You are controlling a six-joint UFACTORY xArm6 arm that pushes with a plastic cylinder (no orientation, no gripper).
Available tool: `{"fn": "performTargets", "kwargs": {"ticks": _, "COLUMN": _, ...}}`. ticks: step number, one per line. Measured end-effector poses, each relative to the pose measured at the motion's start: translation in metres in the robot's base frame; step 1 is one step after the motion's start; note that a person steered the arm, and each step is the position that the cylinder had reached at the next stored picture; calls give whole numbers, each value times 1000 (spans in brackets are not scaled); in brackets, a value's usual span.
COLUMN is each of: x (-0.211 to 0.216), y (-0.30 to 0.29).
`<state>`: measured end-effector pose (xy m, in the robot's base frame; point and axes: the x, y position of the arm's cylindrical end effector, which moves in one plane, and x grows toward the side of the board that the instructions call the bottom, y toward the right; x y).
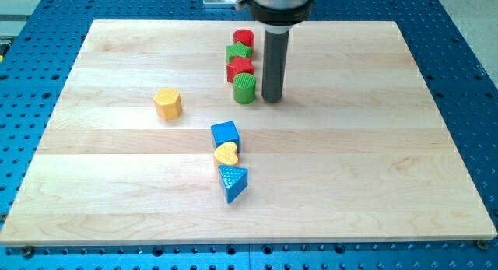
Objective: Keep your hand diagonally bottom left to the green circle
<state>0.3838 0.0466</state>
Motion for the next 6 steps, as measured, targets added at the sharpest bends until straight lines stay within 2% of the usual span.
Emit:
{"fn": "performTargets", "kwargs": {"ticks": 2, "x": -3, "y": 94}}
{"fn": "performTargets", "kwargs": {"ticks": 3, "x": -6, "y": 87}}
{"fn": "performTargets", "kwargs": {"ticks": 4, "x": 13, "y": 80}}
{"fn": "performTargets", "kwargs": {"ticks": 5, "x": 55, "y": 48}}
{"fn": "performTargets", "kwargs": {"ticks": 6, "x": 56, "y": -25}}
